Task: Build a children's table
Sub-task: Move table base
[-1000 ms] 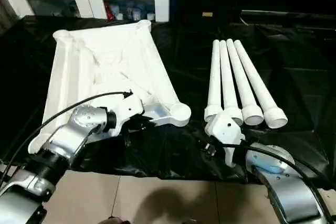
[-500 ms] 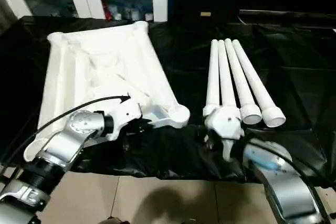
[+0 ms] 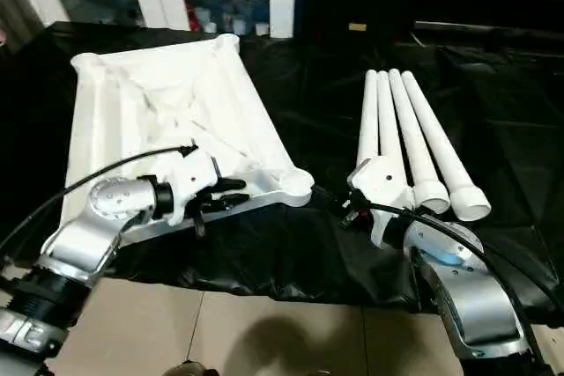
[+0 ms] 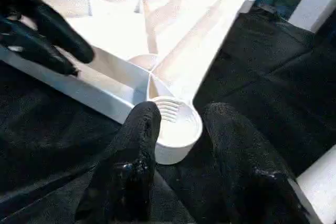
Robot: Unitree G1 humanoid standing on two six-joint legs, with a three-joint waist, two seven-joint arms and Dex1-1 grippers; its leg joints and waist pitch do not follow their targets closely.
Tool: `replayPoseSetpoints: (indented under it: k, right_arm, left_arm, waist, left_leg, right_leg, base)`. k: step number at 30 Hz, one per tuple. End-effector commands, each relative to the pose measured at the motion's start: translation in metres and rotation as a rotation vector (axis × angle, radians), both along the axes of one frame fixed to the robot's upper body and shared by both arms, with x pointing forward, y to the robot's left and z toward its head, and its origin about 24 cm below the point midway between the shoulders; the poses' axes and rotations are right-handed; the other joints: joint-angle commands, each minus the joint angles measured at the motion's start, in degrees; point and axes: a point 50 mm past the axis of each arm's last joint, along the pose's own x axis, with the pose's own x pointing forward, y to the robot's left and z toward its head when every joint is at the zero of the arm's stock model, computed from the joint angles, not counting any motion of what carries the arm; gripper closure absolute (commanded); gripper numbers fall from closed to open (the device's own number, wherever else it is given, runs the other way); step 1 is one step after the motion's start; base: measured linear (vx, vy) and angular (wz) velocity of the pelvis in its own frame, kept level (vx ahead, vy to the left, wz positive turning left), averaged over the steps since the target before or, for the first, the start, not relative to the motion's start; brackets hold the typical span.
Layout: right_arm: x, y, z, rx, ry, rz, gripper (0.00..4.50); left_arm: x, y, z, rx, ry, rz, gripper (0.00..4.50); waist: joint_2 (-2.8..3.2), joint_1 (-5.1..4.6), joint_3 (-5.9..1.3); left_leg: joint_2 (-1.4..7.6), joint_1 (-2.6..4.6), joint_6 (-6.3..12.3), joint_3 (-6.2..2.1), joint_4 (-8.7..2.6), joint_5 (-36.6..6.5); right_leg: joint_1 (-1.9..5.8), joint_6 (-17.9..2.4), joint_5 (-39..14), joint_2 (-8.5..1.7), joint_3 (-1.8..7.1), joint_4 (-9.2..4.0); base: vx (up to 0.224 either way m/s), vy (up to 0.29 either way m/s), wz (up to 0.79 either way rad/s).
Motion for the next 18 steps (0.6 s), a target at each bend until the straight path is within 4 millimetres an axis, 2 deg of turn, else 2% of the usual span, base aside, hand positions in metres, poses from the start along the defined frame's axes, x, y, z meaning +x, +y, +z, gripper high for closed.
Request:
replayPoseSetpoints:
  k: [1, 3, 4, 5, 6, 7, 8, 12, 13, 14, 15, 16, 17, 18]
  right_arm:
    - [0.006, -0.007, -0.001, -0.024, 0.024, -0.085, 2.85]
    - [0.016, -0.017, -0.005, -0.033, 0.088, -0.237, 2.85]
    - [0.019, -0.020, -0.005, -0.022, 0.108, -0.279, 2.48]
    - [0.023, -0.021, -0.004, 0.014, 0.123, -0.323, 2.48]
    - [0.027, -0.021, -0.003, 0.053, 0.131, -0.364, 2.48]
    - [0.032, -0.021, -0.001, 0.096, 0.139, -0.403, 2.43]
    - [0.041, -0.019, 0.003, 0.138, 0.142, -0.448, 2.15]
    - [0.056, -0.014, 0.006, 0.127, 0.142, -0.494, 2.04]
    - [0.057, -0.014, 0.006, 0.122, 0.146, -0.498, 1.79]
    - [0.072, -0.018, 0.006, 0.097, 0.168, -0.595, 1.69]
    - [0.078, -0.020, 0.005, 0.085, 0.182, -0.637, 1.69]
    - [0.080, -0.020, 0.005, 0.082, 0.186, -0.649, 1.59]
    - [0.087, -0.022, 0.004, 0.074, 0.206, -0.694, 1.48]
    - [0.090, -0.023, 0.003, 0.071, 0.216, -0.713, 1.36]
  left_arm:
    - [0.000, -0.002, 0.011, -0.053, -0.016, -0.007, 3.53]
    - [0.002, -0.003, 0.022, -0.116, -0.018, 0.014, 3.26]
    - [0.003, -0.004, 0.025, -0.131, -0.025, 0.017, 3.19]
    - [0.002, -0.005, 0.029, -0.149, -0.036, 0.017, 3.16]
    - [0.002, -0.006, 0.032, -0.164, -0.047, 0.018, 3.16]
    - [0.001, -0.008, 0.036, -0.178, -0.059, 0.018, 3.04]
    - [-0.001, -0.011, 0.040, -0.189, -0.076, 0.012, 2.78]
    - [-0.003, -0.016, 0.044, -0.200, -0.074, 0.011, 2.72]
    - [-0.003, -0.017, 0.044, -0.201, -0.068, 0.009, 2.52]
    - [-0.008, -0.022, 0.046, -0.196, -0.058, -0.022, 2.39]
    - [-0.010, -0.024, 0.047, -0.197, -0.058, -0.032, 2.39]
    - [-0.010, -0.024, 0.048, -0.198, -0.058, -0.033, 2.30]
    - [-0.012, -0.027, 0.049, -0.203, -0.061, -0.036, 2.28]
    - [-0.013, -0.028, 0.050, -0.204, -0.062, -0.038, 2.20]
  waist:
    - [-1.04, -0.01, -3.91]
    - [-0.95, -0.07, -3.82]
    - [-1.08, -0.11, -3.75]
    - [-0.63, -0.10, -3.72]
    - [-0.83, -0.11, -3.73]
    - [-0.88, -0.15, -3.79]
    - [-0.85, -0.31, -3.84]
    - [-1.01, -0.76, -3.83]
    - [-0.98, -0.58, -3.82]
    - [-1.11, -0.51, -3.95]
    - [-1.16, -0.68, -4.00]
    - [-1.38, -0.71, -4.04]
    - [-1.23, -0.66, -4.05]
    - [-1.33, -0.82, -3.97]
  left_leg:
    - [3.70, 0.72, 4.19, -1.12, -4.03, -4.0]
    - [3.54, 0.64, 3.39, -1.11, -4.06, -4.4]
    - [3.32, 0.67, 2.60, -1.12, -4.08, -4.9]
    - [3.30, 0.70, 2.37, -1.13, -4.01, -5.1]
    - [3.29, 0.51, 2.04, -1.14, -4.01, -5.2]
    - [3.23, 0.58, 1.97, -1.08, -4.01, -5.0]
    - [3.16, 0.36, 1.82, -1.14, -4.02, -3.9]
    - [3.00, 0.36, 1.39, -1.00, -3.92, -3.0]
    - [3.00, 0.35, 1.59, -0.89, -3.84, -2.7]
    - [2.96, 0.35, 1.80, -0.91, -3.86, -1.7]
    - [3.00, 0.50, 1.74, -0.93, -3.93, -1.3]
    - [2.76, 0.31, 1.52, -0.75, -3.80, -0.4]
    - [2.85, 0.41, 1.47, -0.72, -3.70, -0.6]
    - [2.75, 0.23, 1.45, -0.73, -3.78, -0.7]
  right_leg:
    - [2.67, -14.0, -4.3, -5.06, 2.94, -3.58]
    - [2.64, -14.0, -5.2, -5.01, 2.93, -3.63]
    - [2.66, -13.9, -6.9, -4.91, 2.92, -3.81]
    - [2.58, -13.9, -7.3, -5.04, 3.02, -3.76]
    - [2.71, -13.3, -7.7, -4.96, 3.01, -3.89]
    - [2.64, -13.2, -7.4, -4.92, 3.06, -3.84]
    - [2.73, -13.0, -6.0, -4.87, 3.03, -3.60]
    - [2.62, -13.3, -4.9, -4.57, 2.98, -3.43]
    - [2.67, -12.8, -4.5, -4.57, 3.07, -3.47]
    - [2.76, -12.7, -3.2, -4.51, 3.06, -3.20]
    - [2.51, -13.1, -2.8, -4.43, 2.95, -3.05]
    - [2.66, -13.7, -1.6, -4.34, 2.96, -3.11]
    - [2.49, -13.9, -1.3, -4.42, 3.03, -2.99]
    - [2.62, -14.3, -1.4, -4.41, 2.92, -2.90]
  base:
    - [0.000, 0.000, 0.00]
    - [0.000, 0.000, 0.00]
    - [0.000, 0.000, 0.00]
    - [0.000, 0.000, 0.00]
    - [0.000, 0.000, 0.00]
    - [0.000, 0.000, 0.00]
    - [0.000, 0.000, 0.00]
    - [0.000, 0.000, 0.00]
    - [0.000, 0.000, 0.00]
    - [0.000, 0.000, 0.00]
    - [0.000, 0.000, 0.00]
    - [0.000, 0.000, 0.00]
    - [0.000, 0.000, 0.00]
    - [0.000, 0.000, 0.00]
